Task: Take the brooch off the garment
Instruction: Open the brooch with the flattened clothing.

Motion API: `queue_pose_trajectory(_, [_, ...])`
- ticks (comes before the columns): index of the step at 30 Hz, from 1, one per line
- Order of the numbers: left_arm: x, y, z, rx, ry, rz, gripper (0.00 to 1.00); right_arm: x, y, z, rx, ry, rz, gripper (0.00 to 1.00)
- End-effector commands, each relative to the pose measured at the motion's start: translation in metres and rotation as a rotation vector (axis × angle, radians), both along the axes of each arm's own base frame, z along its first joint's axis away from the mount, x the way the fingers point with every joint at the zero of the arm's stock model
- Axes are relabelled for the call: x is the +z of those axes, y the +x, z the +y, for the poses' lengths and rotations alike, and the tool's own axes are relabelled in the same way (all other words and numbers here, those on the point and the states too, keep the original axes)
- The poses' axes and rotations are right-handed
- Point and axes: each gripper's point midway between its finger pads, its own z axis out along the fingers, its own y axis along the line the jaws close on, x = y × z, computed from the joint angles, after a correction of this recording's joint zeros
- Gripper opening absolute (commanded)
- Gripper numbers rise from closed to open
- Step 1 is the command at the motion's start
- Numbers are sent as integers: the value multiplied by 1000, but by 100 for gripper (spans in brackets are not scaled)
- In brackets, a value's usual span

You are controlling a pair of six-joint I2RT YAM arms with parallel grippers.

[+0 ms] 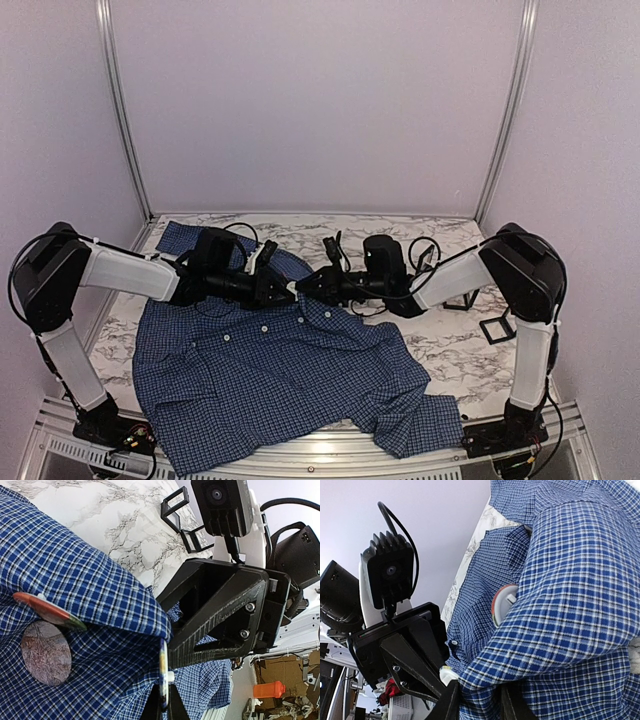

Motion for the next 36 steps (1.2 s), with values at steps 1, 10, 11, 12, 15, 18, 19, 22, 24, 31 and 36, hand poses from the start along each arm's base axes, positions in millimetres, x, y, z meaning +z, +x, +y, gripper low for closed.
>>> queue_pose_trajectory(1, [18, 3, -12, -33, -49, -49, 0, -4, 9, 0, -23, -40, -13, 26])
queue_pose_trajectory(10, [21, 5, -14, -34, -54, -50, 0, -6, 7, 1, -23, -69, -28, 29])
queue_pose_trajectory(11, [20, 5, -14, -33, -54, -50, 0, -5, 6, 1, -22, -68, -31, 30])
queue_pose_trajectory(12, [21, 5, -14, -33, -54, -50, 0, -4, 6, 1, -23, -69, -32, 31])
queue_pose_trajectory(15, [18, 5, -13, -30, -50, -46, 0, -2, 6, 0, -23, -66, -35, 31])
queue_pose_trajectory(18, [16, 4, -12, -28, -44, -42, 0, 0, 5, -4, -27, -46, -24, 32])
queue_pose_trajectory(19, [16, 4, -11, -26, -41, -43, 0, 2, 6, -6, -29, -36, -23, 33])
queue_pose_trajectory(22, [14, 4, -10, -22, -36, -40, 0, 2, 5, -10, -35, -43, -29, 38])
queue_pose_trajectory(24, [14, 3, -10, -23, -36, -42, 0, 1, 3, -12, -37, -48, -31, 41])
queue_pose_trajectory(31, [16, 4, -11, -24, -37, -43, 0, 0, 0, -15, -39, -38, -24, 41])
queue_pose_trajectory(36, [16, 4, -11, -25, -38, -46, 0, 2, 1, -11, -28, -34, -25, 42])
